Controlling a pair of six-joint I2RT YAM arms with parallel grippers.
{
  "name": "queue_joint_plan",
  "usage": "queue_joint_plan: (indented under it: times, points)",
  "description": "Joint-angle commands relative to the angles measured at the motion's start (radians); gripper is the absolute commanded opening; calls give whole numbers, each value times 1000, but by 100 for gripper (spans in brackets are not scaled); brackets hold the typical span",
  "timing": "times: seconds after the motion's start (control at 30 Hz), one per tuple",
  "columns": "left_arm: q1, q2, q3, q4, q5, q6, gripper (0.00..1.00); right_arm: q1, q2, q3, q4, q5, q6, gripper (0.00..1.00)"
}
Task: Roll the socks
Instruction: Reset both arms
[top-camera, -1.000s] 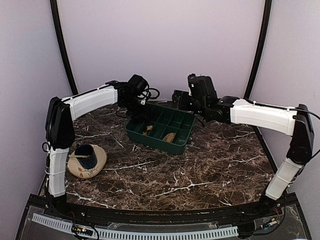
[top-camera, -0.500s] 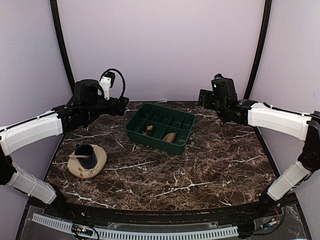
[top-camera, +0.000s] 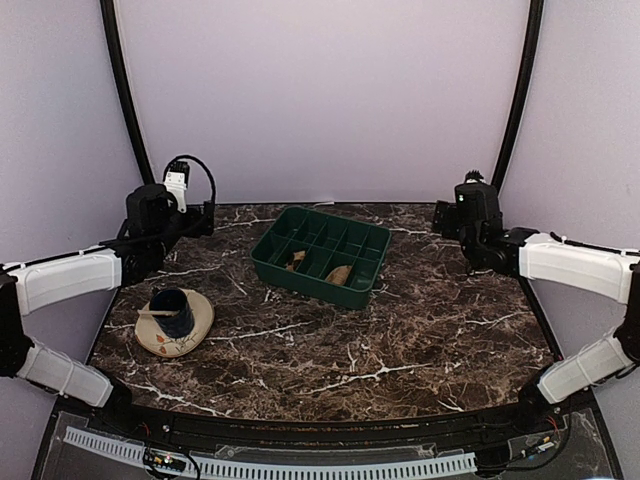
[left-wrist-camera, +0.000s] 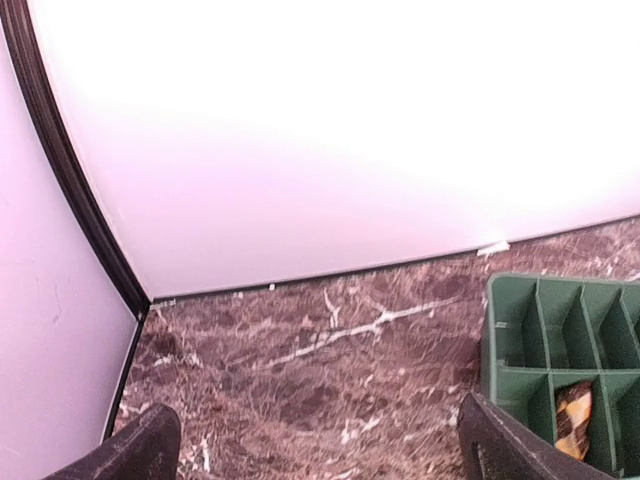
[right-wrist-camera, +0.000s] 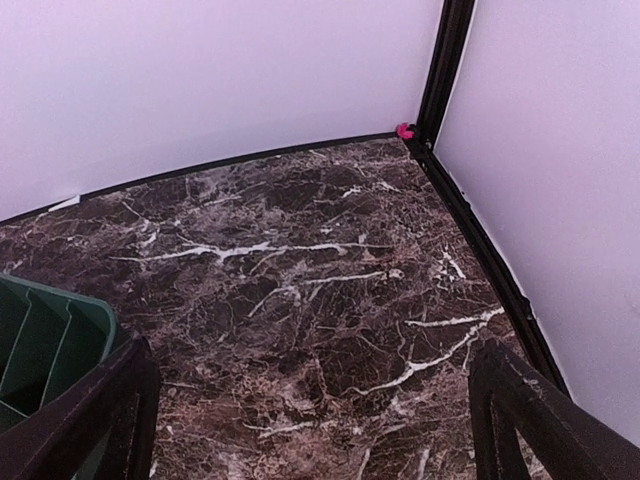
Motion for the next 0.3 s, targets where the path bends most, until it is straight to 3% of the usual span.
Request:
queue_joint_plan:
  times: [0.0, 0.27]
  points:
    - [32, 15, -57, 70, 61, -13, 99, -3, -13, -28, 24, 53, 35, 100]
    - [51, 6, -87, 88, 80, 5, 99, -1, -30, -56, 79, 49, 23, 100]
